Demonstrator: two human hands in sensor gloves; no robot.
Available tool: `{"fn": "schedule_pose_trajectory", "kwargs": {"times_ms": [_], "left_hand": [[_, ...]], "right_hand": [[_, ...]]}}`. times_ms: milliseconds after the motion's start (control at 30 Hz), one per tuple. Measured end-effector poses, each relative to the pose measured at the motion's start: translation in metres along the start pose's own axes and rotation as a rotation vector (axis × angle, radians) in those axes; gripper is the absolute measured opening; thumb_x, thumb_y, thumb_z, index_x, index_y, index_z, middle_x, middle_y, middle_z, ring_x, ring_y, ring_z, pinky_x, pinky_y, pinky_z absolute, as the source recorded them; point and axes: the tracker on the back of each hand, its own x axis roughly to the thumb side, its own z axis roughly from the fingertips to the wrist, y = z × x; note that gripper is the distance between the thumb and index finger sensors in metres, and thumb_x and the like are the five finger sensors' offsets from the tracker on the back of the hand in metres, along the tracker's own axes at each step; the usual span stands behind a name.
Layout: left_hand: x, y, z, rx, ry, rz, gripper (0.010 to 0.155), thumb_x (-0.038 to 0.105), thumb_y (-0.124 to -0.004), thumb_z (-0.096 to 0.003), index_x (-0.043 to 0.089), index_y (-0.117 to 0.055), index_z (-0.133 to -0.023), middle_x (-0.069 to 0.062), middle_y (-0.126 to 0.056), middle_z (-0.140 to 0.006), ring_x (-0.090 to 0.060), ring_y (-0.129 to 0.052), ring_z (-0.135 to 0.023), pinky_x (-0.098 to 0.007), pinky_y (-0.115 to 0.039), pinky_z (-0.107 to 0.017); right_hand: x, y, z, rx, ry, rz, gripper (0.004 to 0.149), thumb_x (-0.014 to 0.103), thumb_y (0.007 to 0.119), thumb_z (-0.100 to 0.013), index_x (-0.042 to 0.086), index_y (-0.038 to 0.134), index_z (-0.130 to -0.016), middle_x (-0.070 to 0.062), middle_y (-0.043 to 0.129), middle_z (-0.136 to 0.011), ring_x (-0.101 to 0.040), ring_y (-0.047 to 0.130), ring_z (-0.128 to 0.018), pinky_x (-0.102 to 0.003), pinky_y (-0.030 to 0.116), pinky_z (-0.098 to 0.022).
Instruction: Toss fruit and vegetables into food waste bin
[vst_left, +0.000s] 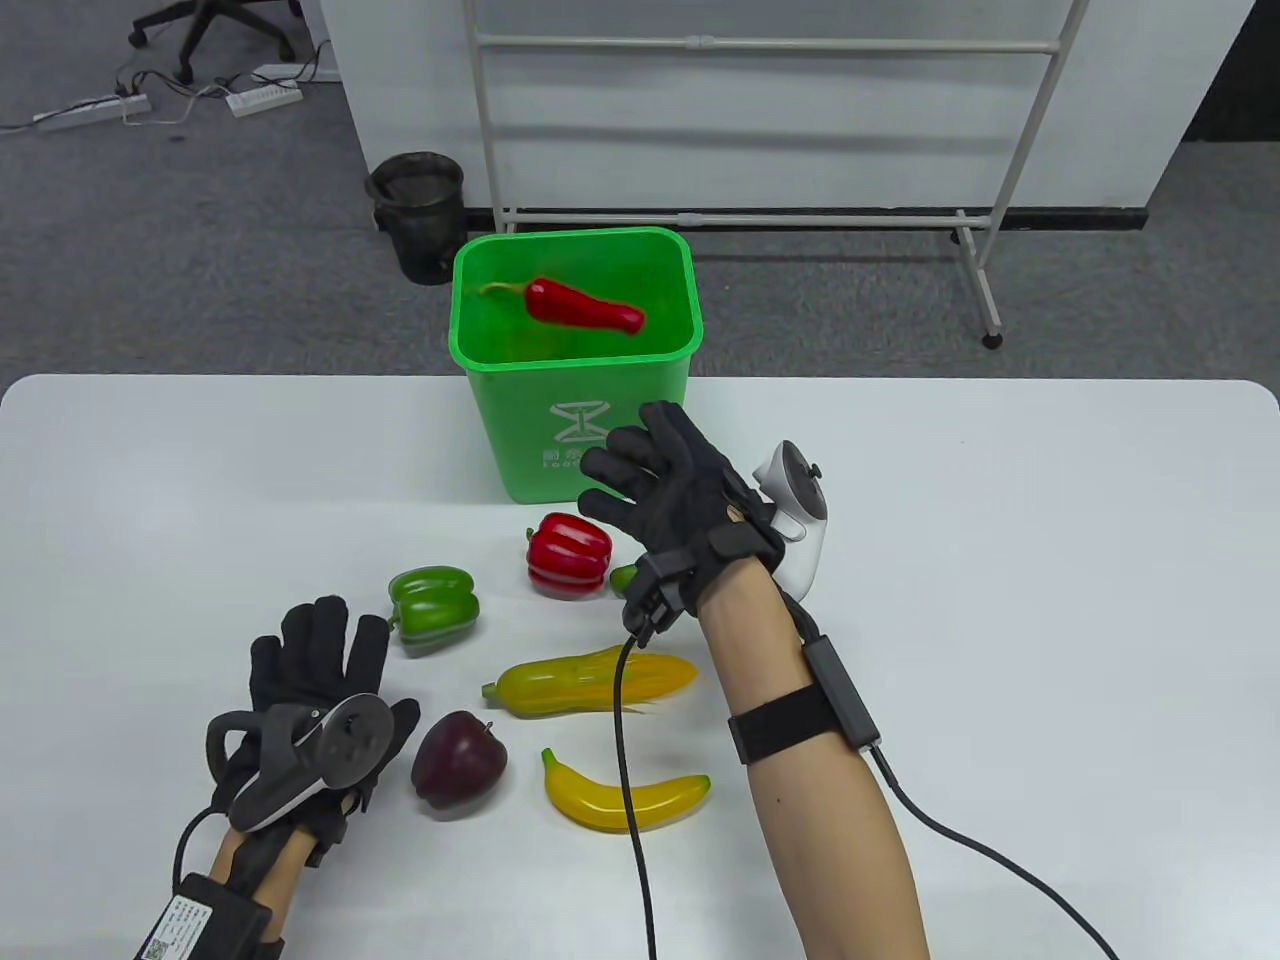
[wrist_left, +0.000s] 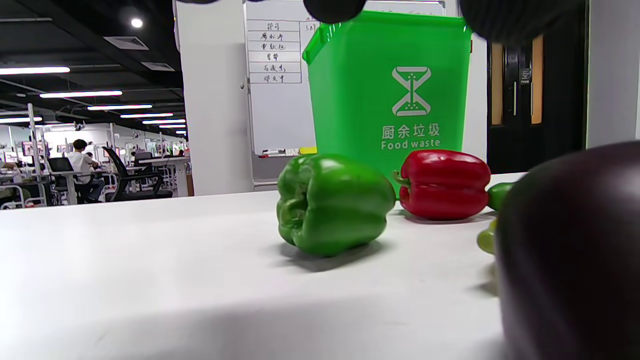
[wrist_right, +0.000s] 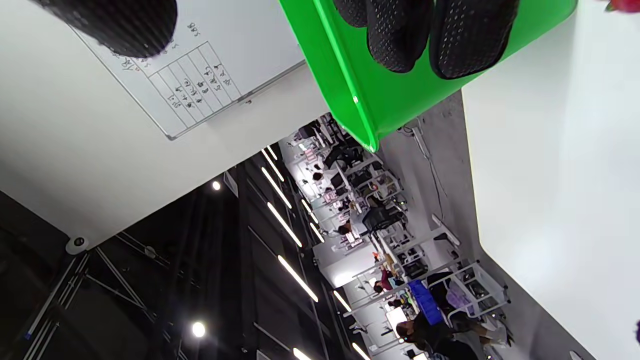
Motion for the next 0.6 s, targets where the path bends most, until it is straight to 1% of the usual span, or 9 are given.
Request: {"fn": "schedule_pose_trajectory", "kwargs": {"times_ms": [33,100,167,233,300,367,433,500,600], "left_hand": [[0.0,0.0,0.0,0.001,-0.001,-0.002,0.085,0.061,-0.064,-0.0397,0.017,-0.037,-0.107,-0.027,-0.021,-0.114,-0.057,-0.034,-0.105,-0.075,-0.035,-0.07],[0.001,0.001,0.0,0.005,-0.005,-0.014,0.085,0.061,-0.064,-0.0396,0.017,-0.038,-0.107,-0.027,-0.021,-0.114,-0.057,-0.034,-0.105,-0.075,-0.036,-0.07],[0.001,0.001,0.0,0.009,-0.005,-0.012,0.085,0.061,-0.064,-0.0397,0.017,-0.038,-0.107,-0.027,-0.021,-0.114,-0.057,-0.034,-0.105,-0.075,-0.036,-0.07],[0.0,0.002,0.0,0.011,-0.002,-0.01,0.085,0.061,-0.064,-0.0397,0.017,-0.038,-0.107,-0.027,-0.021,-0.114,-0.057,-0.034,-0.105,-0.075,-0.036,-0.07],[-0.001,0.001,0.0,0.011,0.001,-0.015,0.085,0.061,-0.064,-0.0397,0.017,-0.038,-0.107,-0.027,-0.021,-0.114,-0.057,-0.034,-0.105,-0.075,-0.036,-0.07],[-0.002,0.0,-0.001,0.006,0.003,-0.016,0.085,0.061,-0.064,-0.0398,0.017,-0.038,-0.107,-0.027,-0.021,-0.114,-0.057,-0.034,-0.105,-0.075,-0.036,-0.07],[-0.003,-0.001,-0.001,-0.002,0.005,-0.022,0.085,0.061,-0.064,-0.0397,0.017,-0.038,-0.107,-0.027,-0.021,-0.114,-0.057,-0.034,-0.105,-0.075,-0.036,-0.07],[-0.004,-0.002,-0.001,-0.004,0.007,-0.025,0.085,0.061,-0.064,-0.0398,0.017,-0.038,-0.107,-0.027,-0.022,-0.114,-0.057,-0.034,-0.105,-0.075,-0.036,-0.07],[-0.004,-0.002,-0.001,-0.008,0.012,-0.022,0.085,0.061,-0.065,-0.0398,0.017,-0.038,-0.107,-0.027,-0.022,-0.114,-0.057,-0.034,-0.105,-0.075,-0.036,-0.07]], "right_hand": [[0.0,-0.002,0.002,0.008,-0.001,0.01,0.09,0.056,0.066,-0.049,0.01,0.016,-0.107,-0.025,0.027,-0.111,-0.051,0.056,-0.103,-0.065,0.06,-0.069],[0.004,-0.007,0.007,0.02,-0.014,0.109,0.087,0.054,0.067,-0.049,0.012,0.019,-0.109,-0.025,0.028,-0.111,-0.052,0.055,-0.103,-0.066,0.058,-0.069],[0.011,-0.012,0.011,0.016,-0.046,0.304,0.083,0.052,0.068,-0.049,0.013,0.027,-0.11,-0.024,0.032,-0.112,-0.052,0.056,-0.102,-0.067,0.057,-0.068],[0.017,-0.016,0.014,-0.031,-0.08,0.585,0.08,0.049,0.071,-0.049,0.014,0.035,-0.11,-0.021,0.037,-0.112,-0.051,0.058,-0.101,-0.068,0.057,-0.067],[0.017,-0.019,0.016,-0.135,-0.121,0.932,0.075,0.046,0.076,-0.046,0.017,0.047,-0.108,-0.018,0.044,-0.112,-0.048,0.062,-0.1,-0.068,0.058,-0.067],[0.008,-0.021,0.014,-0.187,-0.143,1.209,0.073,0.042,0.081,-0.044,0.018,0.053,-0.107,-0.014,0.047,-0.113,-0.046,0.062,-0.101,-0.068,0.056,-0.069],[-0.013,-0.025,0.006,-0.202,-0.114,1.511,0.072,0.038,0.085,-0.043,0.023,0.055,-0.106,-0.009,0.047,-0.114,-0.042,0.059,-0.105,-0.067,0.052,-0.073],[-0.032,-0.031,-0.005,-0.192,-0.06,1.664,0.073,0.034,0.087,-0.042,0.026,0.054,-0.106,-0.003,0.044,-0.116,-0.038,0.054,-0.109,-0.067,0.046,-0.077],[-0.066,-0.044,-0.029,-0.137,0.091,1.823,0.08,0.031,0.089,-0.041,0.033,0.045,-0.108,0.003,0.033,-0.118,-0.034,0.041,-0.114,-0.069,0.035,-0.08]]}}
